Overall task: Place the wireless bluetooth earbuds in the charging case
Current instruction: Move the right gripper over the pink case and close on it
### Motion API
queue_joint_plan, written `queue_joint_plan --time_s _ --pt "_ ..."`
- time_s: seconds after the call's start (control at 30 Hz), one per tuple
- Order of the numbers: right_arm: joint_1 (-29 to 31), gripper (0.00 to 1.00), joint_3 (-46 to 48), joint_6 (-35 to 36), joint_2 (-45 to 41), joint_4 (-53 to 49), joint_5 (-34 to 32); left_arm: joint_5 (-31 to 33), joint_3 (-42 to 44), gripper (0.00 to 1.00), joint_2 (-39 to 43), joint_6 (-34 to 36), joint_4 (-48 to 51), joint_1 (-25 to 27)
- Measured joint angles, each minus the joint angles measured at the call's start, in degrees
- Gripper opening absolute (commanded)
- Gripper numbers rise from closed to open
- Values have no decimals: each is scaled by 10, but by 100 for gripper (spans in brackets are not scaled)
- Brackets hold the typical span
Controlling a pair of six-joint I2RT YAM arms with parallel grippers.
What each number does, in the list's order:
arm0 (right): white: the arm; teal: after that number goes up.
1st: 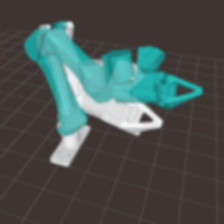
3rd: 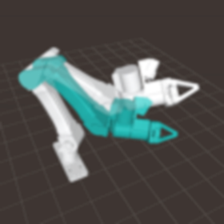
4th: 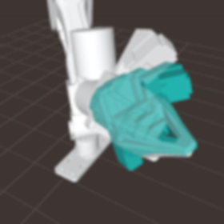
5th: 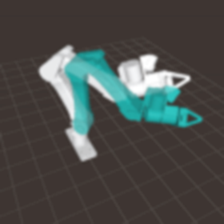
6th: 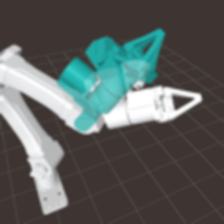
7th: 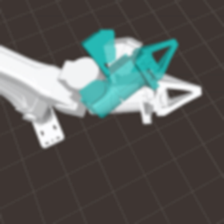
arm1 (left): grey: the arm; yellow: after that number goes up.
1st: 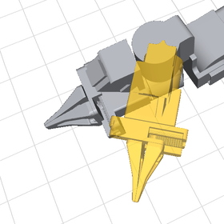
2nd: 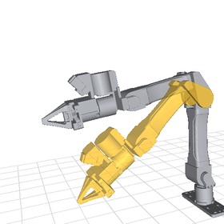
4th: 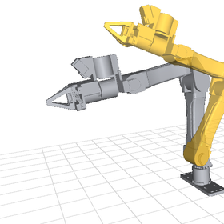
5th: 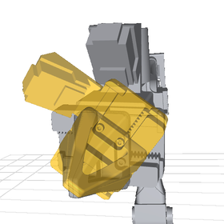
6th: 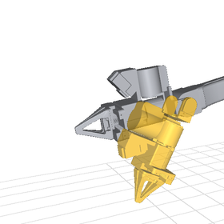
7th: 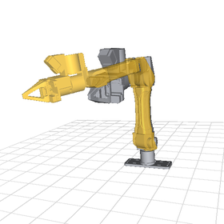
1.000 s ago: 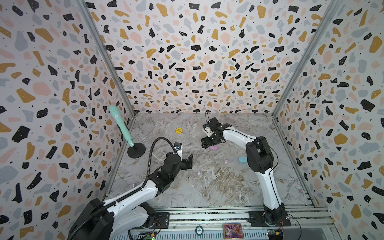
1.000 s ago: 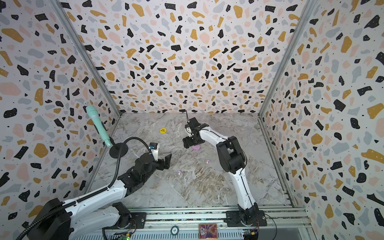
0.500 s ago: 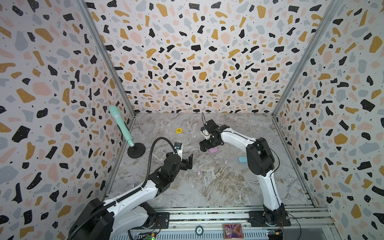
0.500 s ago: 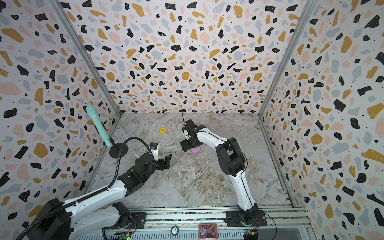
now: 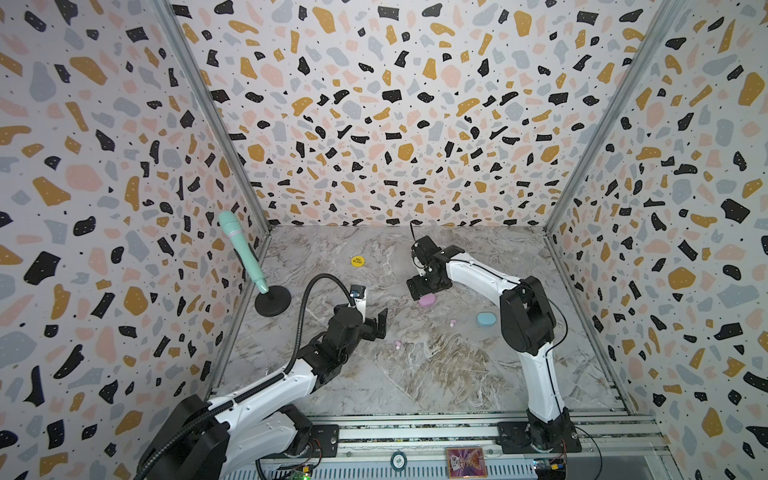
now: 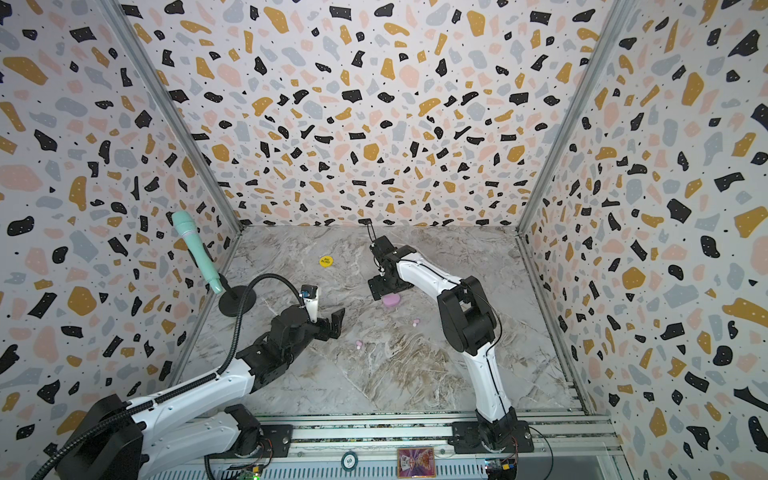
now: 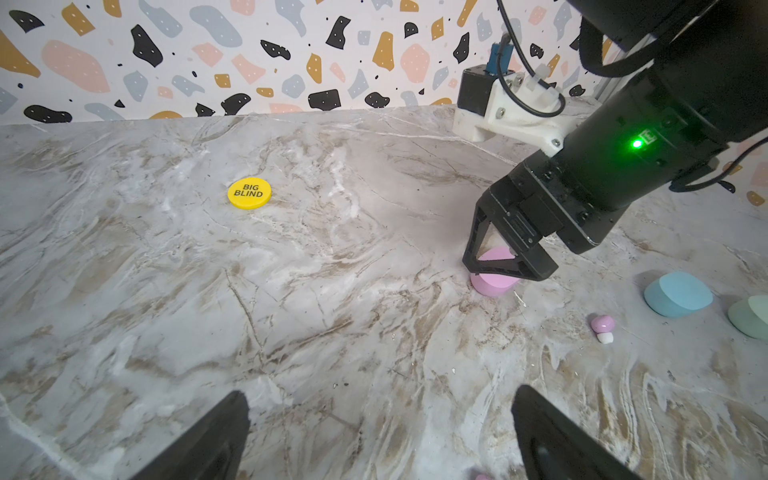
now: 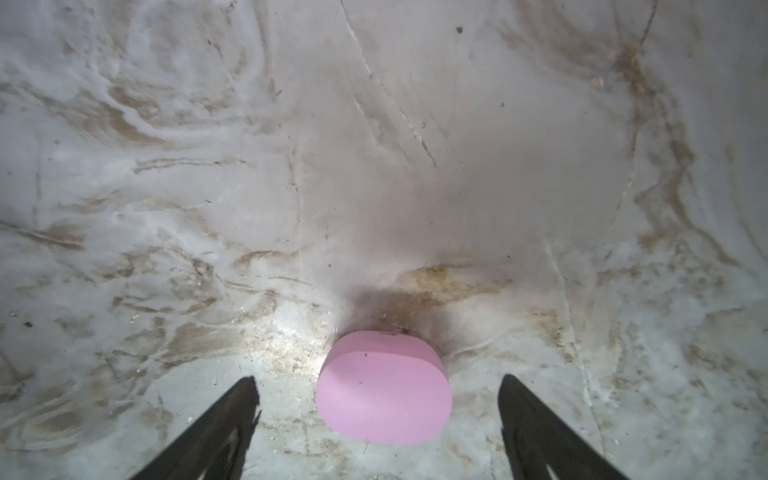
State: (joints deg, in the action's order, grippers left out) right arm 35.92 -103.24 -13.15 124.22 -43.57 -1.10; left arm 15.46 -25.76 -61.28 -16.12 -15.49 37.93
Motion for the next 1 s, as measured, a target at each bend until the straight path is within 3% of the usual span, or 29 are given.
queue_joint_plan --time_s 0.73,1.0 --pt "0 75 25 -9 15 4 0 -2 -1 100 -1 0 0 0" --pt "0 61 34 -13 16 10 0 -2 -1 100 -1 0 0 0"
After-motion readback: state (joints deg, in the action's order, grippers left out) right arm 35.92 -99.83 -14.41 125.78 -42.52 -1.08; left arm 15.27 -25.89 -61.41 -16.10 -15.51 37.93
